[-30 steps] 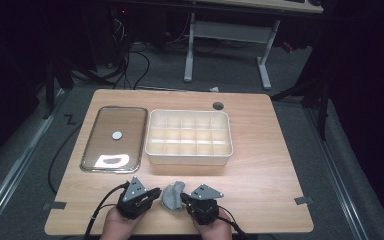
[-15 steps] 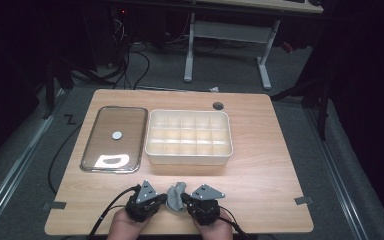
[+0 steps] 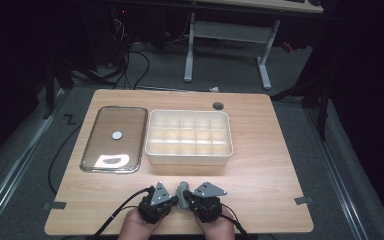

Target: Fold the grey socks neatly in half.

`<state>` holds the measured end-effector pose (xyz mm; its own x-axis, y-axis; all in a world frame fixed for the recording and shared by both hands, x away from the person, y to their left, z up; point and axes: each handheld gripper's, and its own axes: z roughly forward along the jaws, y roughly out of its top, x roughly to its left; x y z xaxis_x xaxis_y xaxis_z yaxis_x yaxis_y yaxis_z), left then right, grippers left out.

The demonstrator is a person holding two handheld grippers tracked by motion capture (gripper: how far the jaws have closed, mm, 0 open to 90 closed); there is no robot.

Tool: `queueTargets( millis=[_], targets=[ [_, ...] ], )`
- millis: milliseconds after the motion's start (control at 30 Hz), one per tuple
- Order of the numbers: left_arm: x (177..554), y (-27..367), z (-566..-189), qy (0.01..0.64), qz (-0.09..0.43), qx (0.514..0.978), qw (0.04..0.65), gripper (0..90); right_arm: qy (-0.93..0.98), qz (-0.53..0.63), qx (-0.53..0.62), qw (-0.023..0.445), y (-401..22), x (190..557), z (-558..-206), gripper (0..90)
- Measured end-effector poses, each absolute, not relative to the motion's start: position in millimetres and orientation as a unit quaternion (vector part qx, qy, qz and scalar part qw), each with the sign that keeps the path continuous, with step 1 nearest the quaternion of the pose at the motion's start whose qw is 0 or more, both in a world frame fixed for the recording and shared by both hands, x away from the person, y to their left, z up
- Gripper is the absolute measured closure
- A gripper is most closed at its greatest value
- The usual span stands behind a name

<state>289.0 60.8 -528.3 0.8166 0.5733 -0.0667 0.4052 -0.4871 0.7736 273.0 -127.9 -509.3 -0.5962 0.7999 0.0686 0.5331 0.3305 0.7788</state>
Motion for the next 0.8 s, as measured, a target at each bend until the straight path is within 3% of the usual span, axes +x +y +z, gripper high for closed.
queueTargets(
  millis=[800],
  targets=[
    [287.1,53.8,-530.3,0.268,0.098,0.865,0.413,89.9,0.796,0.404,0.419,0.166,-128.9,269.7,-508.9,90.0]
  ],
)
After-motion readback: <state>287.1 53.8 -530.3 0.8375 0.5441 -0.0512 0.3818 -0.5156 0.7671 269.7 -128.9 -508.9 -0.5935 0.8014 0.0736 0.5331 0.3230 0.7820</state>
